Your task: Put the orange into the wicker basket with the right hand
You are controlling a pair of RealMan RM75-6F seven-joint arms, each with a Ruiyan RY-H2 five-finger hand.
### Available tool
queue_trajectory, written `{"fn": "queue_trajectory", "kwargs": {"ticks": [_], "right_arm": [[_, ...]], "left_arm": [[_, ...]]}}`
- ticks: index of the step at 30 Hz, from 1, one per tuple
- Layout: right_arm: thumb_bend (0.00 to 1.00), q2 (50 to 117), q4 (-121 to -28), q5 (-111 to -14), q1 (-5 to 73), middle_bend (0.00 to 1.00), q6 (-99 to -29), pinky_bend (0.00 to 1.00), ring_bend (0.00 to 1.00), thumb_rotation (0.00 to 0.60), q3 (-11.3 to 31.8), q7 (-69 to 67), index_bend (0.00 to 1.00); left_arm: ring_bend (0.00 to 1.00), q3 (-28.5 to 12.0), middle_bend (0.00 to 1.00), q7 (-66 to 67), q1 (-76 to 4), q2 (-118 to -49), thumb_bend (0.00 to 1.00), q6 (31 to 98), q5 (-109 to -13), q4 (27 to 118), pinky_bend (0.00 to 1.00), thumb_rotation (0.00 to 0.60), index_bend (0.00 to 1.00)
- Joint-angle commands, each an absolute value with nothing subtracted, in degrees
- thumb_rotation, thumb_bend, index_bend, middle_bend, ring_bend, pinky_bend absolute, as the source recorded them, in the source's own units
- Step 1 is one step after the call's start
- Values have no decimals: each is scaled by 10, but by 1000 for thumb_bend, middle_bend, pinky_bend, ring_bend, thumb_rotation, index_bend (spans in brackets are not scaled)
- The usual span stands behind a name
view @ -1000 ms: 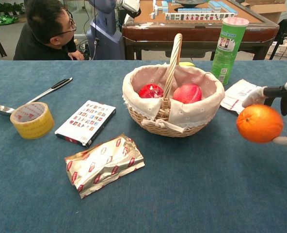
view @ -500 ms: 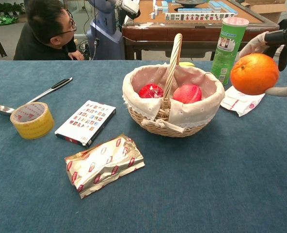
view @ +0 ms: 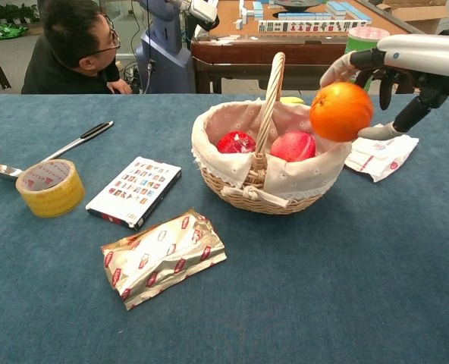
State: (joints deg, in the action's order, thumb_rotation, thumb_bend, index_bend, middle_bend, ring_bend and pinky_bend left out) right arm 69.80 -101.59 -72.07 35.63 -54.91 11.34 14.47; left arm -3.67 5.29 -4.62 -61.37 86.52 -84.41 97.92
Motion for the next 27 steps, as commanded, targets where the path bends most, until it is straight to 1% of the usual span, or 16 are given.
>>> {"fn": "queue_trajectory", "kwargs": {"ticks": [1, 7, 12, 20, 27], "right_arm": [[260, 700, -1021, -704, 368, 182, -537, 451, 218, 600, 117, 156, 167], [260, 693, -1026, -694, 371, 173, -540, 451, 211, 600, 114, 159, 151], [260, 660, -1045, -712, 345, 173, -574, 451, 210, 600, 99, 156, 151], [260, 611, -1048, -771, 244, 173, -701, 451, 211, 600, 50, 127, 151], [260, 607, -1011, -820, 159, 189, -804, 451, 211, 600, 10, 97, 151]], "left_arm": [[244, -37, 218, 52, -46, -613, 171, 866, -843, 979, 226, 600, 368], [244, -37, 218, 50, -45, -613, 171, 867, -843, 978, 226, 600, 368], [244, -39, 218, 48, -47, -613, 171, 865, -842, 978, 226, 600, 369], [244, -42, 219, 49, -52, -615, 171, 860, -839, 976, 226, 600, 368], [244, -42, 219, 58, -57, -618, 171, 851, -836, 978, 226, 600, 368]]}}
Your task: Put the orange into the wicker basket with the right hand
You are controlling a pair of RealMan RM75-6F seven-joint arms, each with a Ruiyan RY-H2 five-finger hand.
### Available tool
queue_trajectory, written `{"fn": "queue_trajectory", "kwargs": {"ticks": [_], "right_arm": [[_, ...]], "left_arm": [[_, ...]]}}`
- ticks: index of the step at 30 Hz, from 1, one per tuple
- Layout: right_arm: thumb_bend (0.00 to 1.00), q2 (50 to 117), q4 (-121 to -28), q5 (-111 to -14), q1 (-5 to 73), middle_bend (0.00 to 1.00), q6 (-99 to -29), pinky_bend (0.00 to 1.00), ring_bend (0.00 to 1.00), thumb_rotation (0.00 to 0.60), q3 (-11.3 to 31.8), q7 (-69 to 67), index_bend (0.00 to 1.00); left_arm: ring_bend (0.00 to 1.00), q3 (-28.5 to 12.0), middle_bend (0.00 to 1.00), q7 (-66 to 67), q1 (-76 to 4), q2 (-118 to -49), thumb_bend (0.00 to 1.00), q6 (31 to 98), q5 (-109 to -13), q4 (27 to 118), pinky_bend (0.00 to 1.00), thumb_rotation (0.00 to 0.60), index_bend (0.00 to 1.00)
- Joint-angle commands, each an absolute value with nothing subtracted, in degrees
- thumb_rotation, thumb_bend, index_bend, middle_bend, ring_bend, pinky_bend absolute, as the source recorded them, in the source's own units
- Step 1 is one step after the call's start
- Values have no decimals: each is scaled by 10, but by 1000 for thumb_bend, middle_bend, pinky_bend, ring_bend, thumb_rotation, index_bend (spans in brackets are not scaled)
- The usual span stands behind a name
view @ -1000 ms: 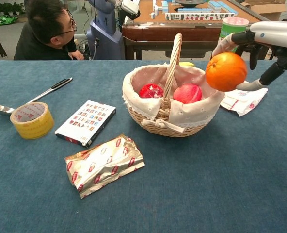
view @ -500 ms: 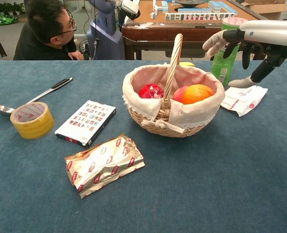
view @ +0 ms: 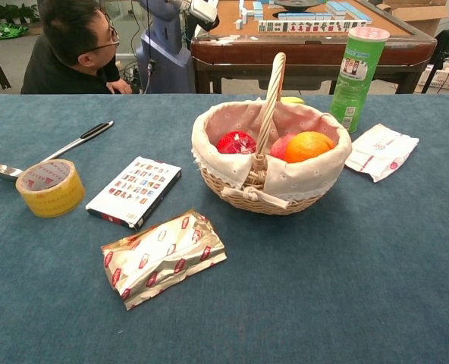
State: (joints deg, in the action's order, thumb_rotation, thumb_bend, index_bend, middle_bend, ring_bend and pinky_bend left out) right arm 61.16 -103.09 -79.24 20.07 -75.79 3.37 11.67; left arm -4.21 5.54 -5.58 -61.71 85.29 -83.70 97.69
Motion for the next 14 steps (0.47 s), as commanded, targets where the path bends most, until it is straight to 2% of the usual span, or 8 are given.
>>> {"fn": "queue_trajectory", "kwargs": {"ticks": [1, 8, 14], "right_arm": [[260, 607, -1008, -825, 150, 190, -814, 451, 211, 600, 6, 92, 151], [260, 615, -987, -849, 94, 200, -875, 451, 210, 600, -9, 72, 151], [260, 621, -980, -858, 78, 207, -886, 451, 212, 600, -8, 58, 151]], "left_arm": [[244, -42, 219, 59, -58, -619, 171, 850, -836, 978, 226, 600, 368], [244, -43, 219, 65, -63, -622, 171, 847, -837, 982, 226, 600, 368], [244, -44, 218, 65, -65, -623, 171, 846, -838, 982, 226, 600, 368]]}}
